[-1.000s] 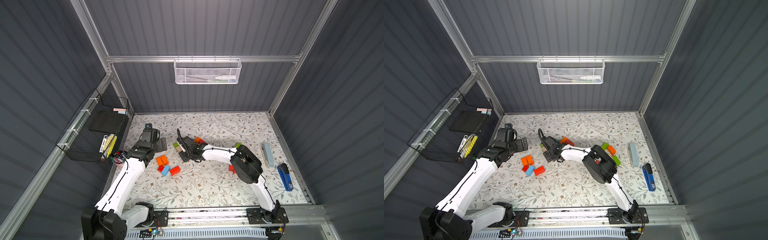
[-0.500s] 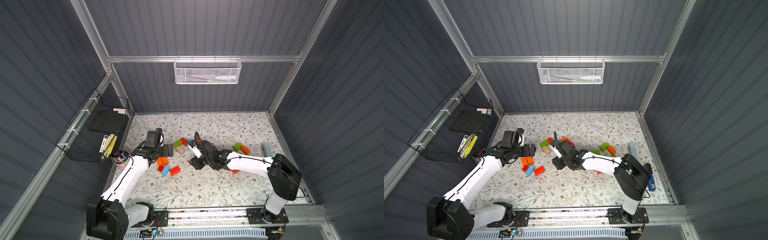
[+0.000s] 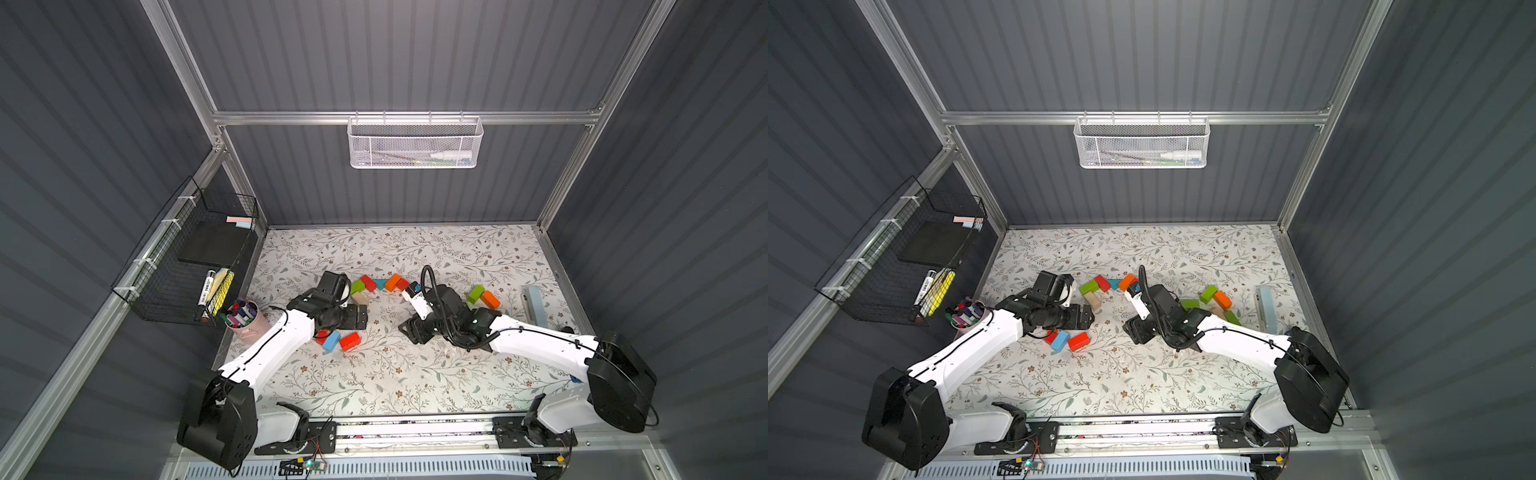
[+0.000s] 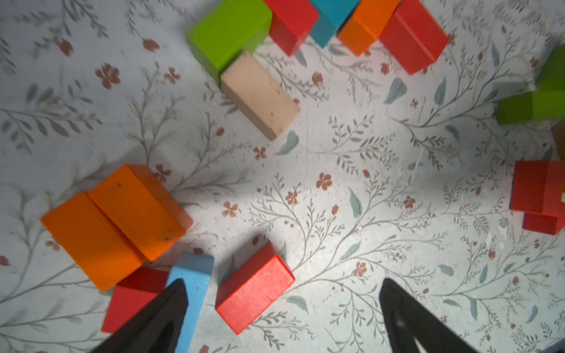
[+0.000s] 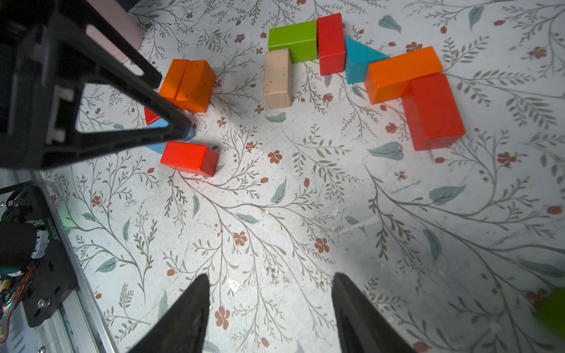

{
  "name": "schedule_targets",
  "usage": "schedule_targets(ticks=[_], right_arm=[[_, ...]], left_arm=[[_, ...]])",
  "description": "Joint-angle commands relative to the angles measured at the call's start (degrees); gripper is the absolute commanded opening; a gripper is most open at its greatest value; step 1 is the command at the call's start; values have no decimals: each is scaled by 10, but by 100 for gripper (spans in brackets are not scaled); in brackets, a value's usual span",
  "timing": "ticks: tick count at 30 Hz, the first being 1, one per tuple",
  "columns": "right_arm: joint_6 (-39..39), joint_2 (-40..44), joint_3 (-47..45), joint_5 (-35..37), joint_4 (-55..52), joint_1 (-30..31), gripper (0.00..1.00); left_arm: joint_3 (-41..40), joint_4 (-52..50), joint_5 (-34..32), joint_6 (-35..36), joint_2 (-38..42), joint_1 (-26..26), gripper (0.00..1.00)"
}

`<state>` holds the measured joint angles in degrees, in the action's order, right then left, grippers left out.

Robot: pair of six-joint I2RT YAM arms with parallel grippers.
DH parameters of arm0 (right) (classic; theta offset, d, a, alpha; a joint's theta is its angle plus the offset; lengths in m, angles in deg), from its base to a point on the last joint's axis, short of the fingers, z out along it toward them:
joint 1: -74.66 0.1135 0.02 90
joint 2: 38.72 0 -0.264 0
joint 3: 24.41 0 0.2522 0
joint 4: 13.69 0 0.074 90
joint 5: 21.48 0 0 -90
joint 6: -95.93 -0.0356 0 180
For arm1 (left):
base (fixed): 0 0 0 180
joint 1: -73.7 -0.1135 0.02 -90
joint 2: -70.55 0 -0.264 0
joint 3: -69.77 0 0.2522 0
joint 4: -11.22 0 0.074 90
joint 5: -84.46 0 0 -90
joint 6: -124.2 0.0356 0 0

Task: Assemble a heart with building blocks
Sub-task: Move the building block to the center of the board.

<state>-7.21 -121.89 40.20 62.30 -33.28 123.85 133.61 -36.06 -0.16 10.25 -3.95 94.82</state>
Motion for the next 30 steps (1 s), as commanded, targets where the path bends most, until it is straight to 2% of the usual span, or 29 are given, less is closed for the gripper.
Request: schedule_targets(ticks=[1, 4, 14, 21, 25, 27, 30], right_arm=[[-11, 12, -13, 4, 6, -3, 66], [-16, 19, -21, 5, 10, -4, 66], [-21, 44, -46, 22, 13, -8, 66], [-22, 44, -50, 24, 13, -15, 66], [-22, 42, -50, 25, 14, -16, 66], [-23, 41, -50, 25, 15, -17, 66], [-25, 40, -52, 25, 16, -17, 66]], left_arm=[[-16, -30, -9, -49, -16, 20, 99], [-7, -47, -34, -71, -44, 35, 99], [-17, -23, -36, -94, -105, 54, 99], [-12, 13, -2, -102, -127, 82, 99], [10, -25, -42, -100, -146, 100, 99], [14, -33, -48, -100, -146, 102, 96], [14, -48, -69, -107, -149, 108, 84]])
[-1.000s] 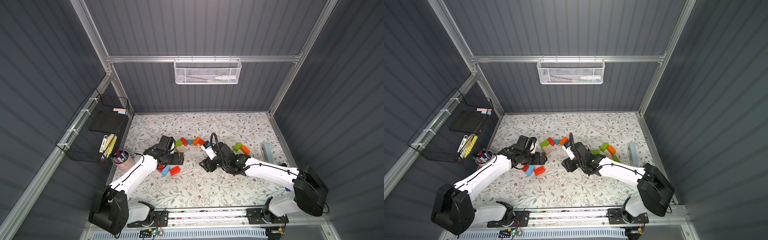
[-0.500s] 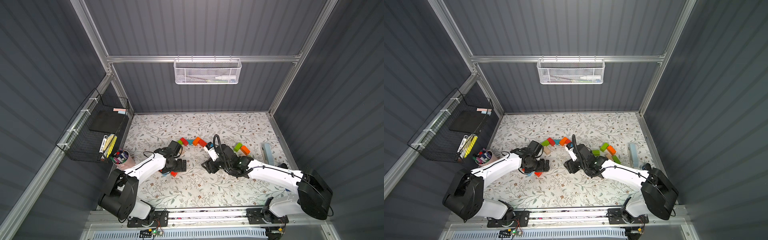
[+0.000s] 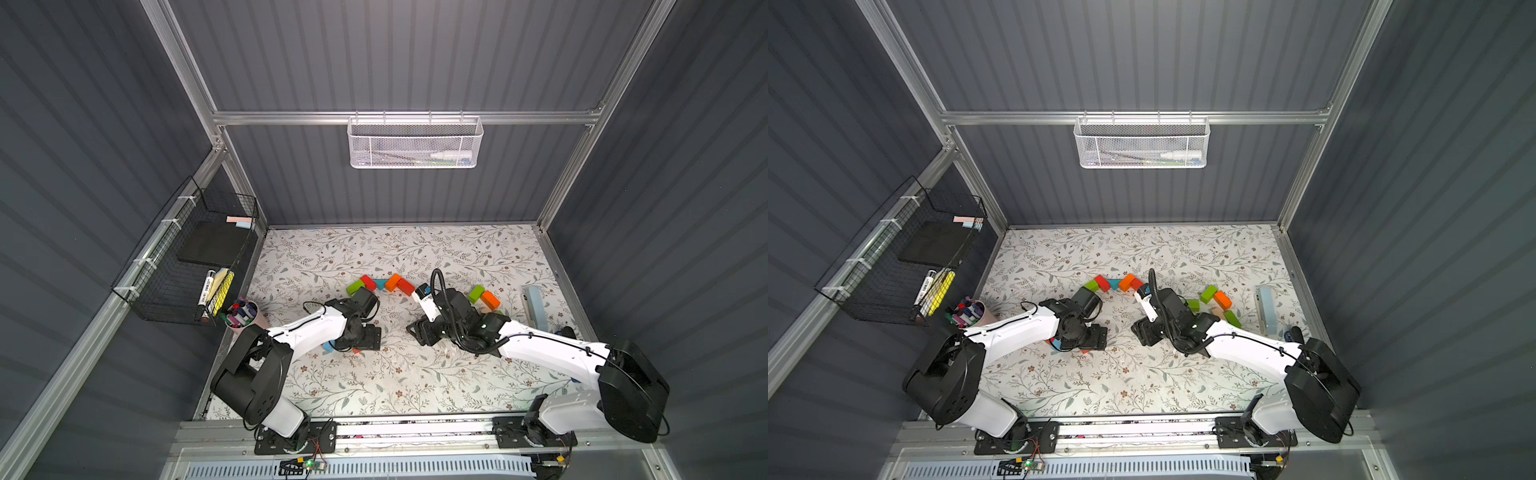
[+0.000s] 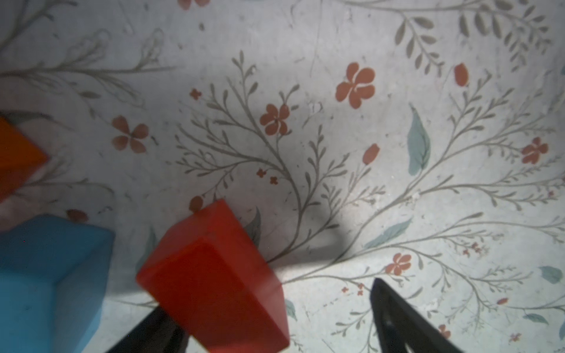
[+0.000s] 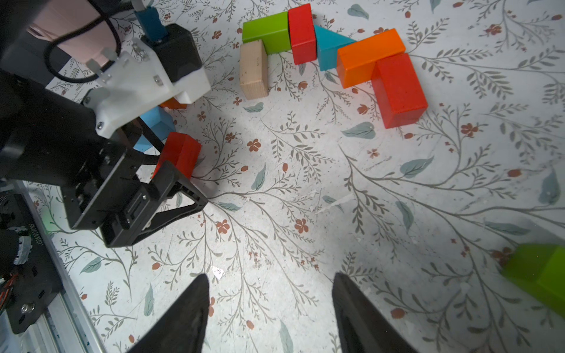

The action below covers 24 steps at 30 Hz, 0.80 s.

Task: Assemble a heart with building blocks
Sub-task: Move the building block to the center of the board.

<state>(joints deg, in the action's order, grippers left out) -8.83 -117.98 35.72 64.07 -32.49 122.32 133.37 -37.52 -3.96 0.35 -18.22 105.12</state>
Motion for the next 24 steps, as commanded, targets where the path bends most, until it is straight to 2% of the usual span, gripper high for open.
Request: schedule_targets(ticks=[1, 4, 13, 17, 24], right_arm=[[-9, 0, -8, 9, 8, -2, 66], [-9, 0, -8, 9, 7, -2, 66], [-10, -1, -10, 4, 6, -2, 66], [-11, 1, -15, 6, 8, -2, 66], [-7, -1, -14, 10, 1, -2, 66]], left_arm=[[16, -39, -46, -11, -10, 6, 81], [14, -51, -82, -25, -18, 7, 71], [43, -54, -112, -43, -33, 7, 67], [54, -53, -111, -47, -47, 7, 59], [65, -57, -111, -41, -41, 8, 39]])
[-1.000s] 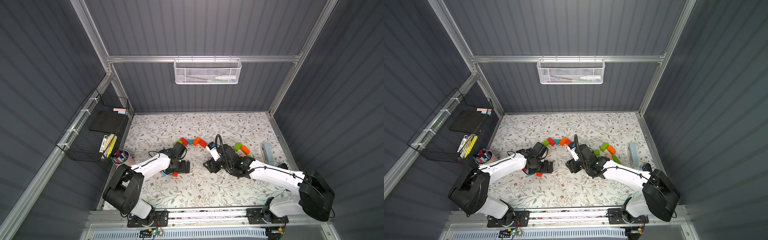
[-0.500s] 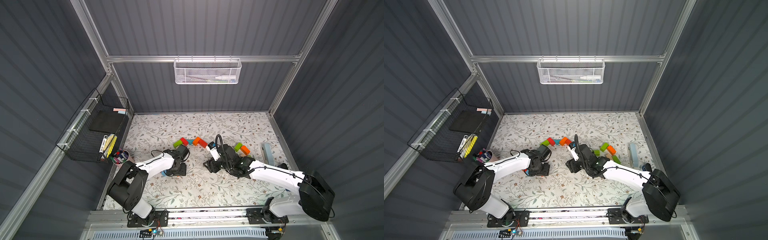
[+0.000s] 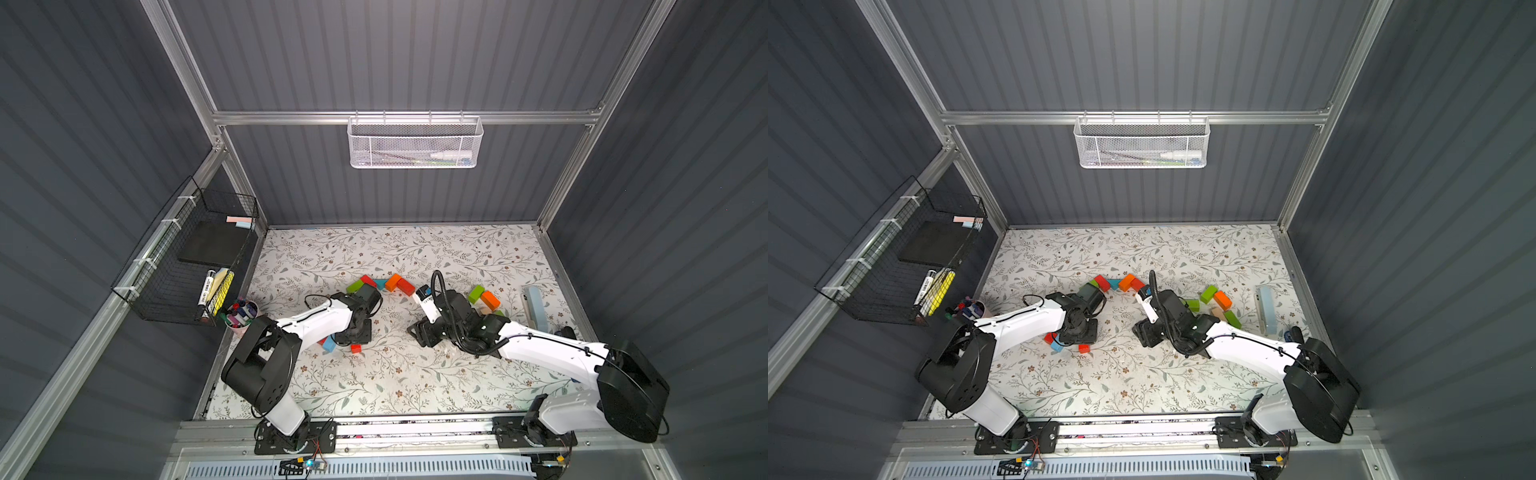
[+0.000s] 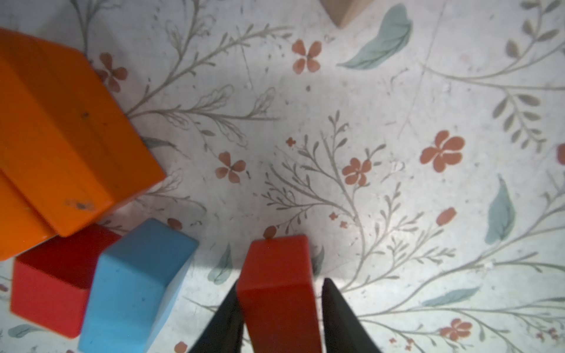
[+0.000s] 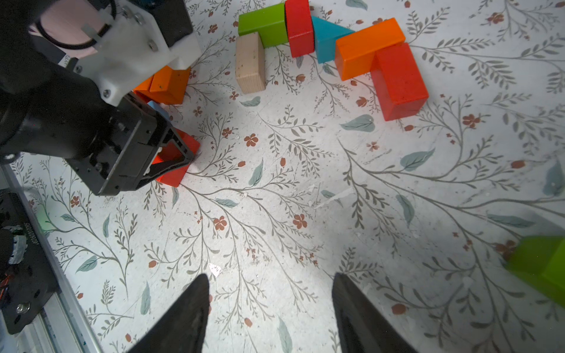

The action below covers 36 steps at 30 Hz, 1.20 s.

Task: Assemble a heart with building blocks
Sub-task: Move the building block to the center of the board.

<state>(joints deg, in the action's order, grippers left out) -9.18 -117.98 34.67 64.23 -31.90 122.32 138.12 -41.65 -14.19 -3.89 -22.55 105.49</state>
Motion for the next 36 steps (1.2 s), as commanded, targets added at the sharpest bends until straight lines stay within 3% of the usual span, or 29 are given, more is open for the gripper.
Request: schedule_targets(ticks=[1, 10, 16, 30, 36], right_arm=[[-5, -1, -2, 8, -5, -2, 66], [-17, 8, -27, -21, 20, -17, 67], [-23, 69, -62, -51, 21, -65, 69], [-38, 206, -155, -90, 8, -157, 76], [-24, 230, -159, -113, -3, -166, 87]], left_arm=[[17, -11, -7, 6, 6, 6, 35], [37, 12, 9, 61, -6, 64, 32], [73, 33, 19, 94, -32, 102, 27], [203, 36, -8, 208, -142, 111, 30], [257, 24, -22, 268, -185, 110, 30]])
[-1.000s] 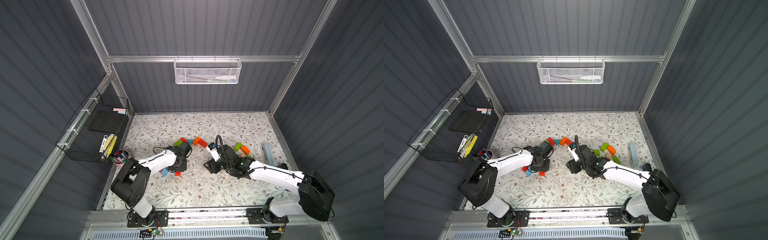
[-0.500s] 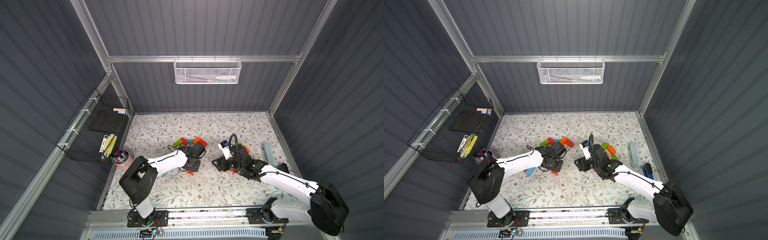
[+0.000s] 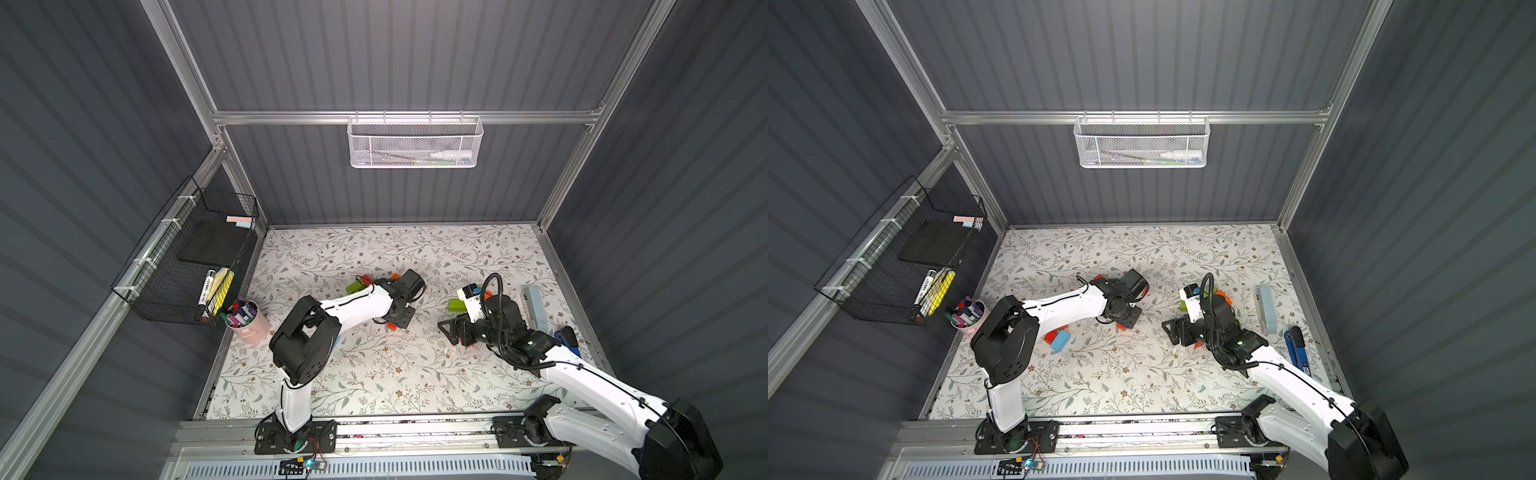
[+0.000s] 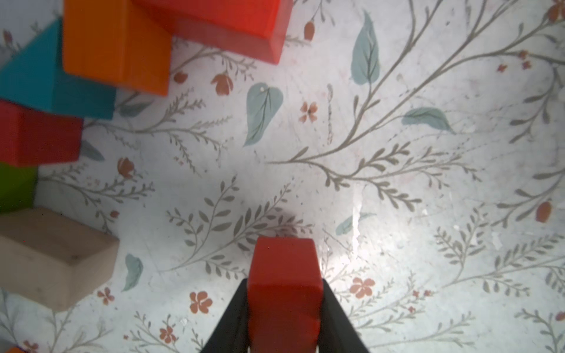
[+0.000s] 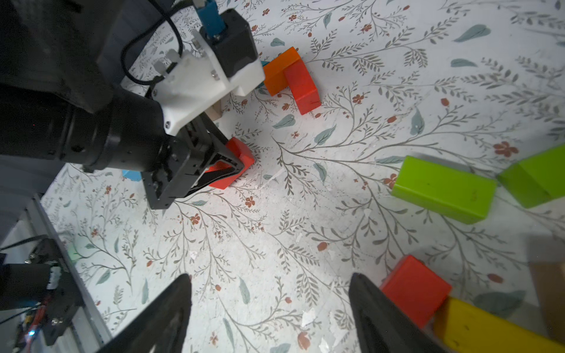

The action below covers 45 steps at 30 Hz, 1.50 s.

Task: Assemble a heart with building blocks
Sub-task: Move the building block to the center of the board, then assemble the building block at the center of the board.

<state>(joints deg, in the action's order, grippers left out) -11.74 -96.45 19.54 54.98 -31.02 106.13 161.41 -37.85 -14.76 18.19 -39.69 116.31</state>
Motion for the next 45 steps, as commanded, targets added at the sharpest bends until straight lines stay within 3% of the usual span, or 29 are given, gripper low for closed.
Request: schedule_targets(ticks=[1, 3, 12, 19, 22, 34, 45], right_arm=[[2, 19, -7, -26, -13, -6, 89], [-2, 24, -6, -29, -14, -8, 98], [-7, 43, 9, -13, -55, -9, 99], [-7, 46, 8, -9, -61, -9, 99], [-4, 45, 8, -9, -60, -9, 99], [-3, 70, 5, -11, -64, -9, 99], [-3, 77, 0, -1, -65, -9, 99]], left_arm=[[24, -14, -16, 57, -20, 2, 30], [53, -13, -10, 72, -29, 1, 30], [89, -13, 4, 119, -66, 1, 33], [104, -24, 5, 122, -72, 1, 55], [101, -28, 3, 122, -62, -1, 60], [87, -18, 99, 156, -33, -41, 60], [87, -30, 105, 174, -42, -45, 53]])
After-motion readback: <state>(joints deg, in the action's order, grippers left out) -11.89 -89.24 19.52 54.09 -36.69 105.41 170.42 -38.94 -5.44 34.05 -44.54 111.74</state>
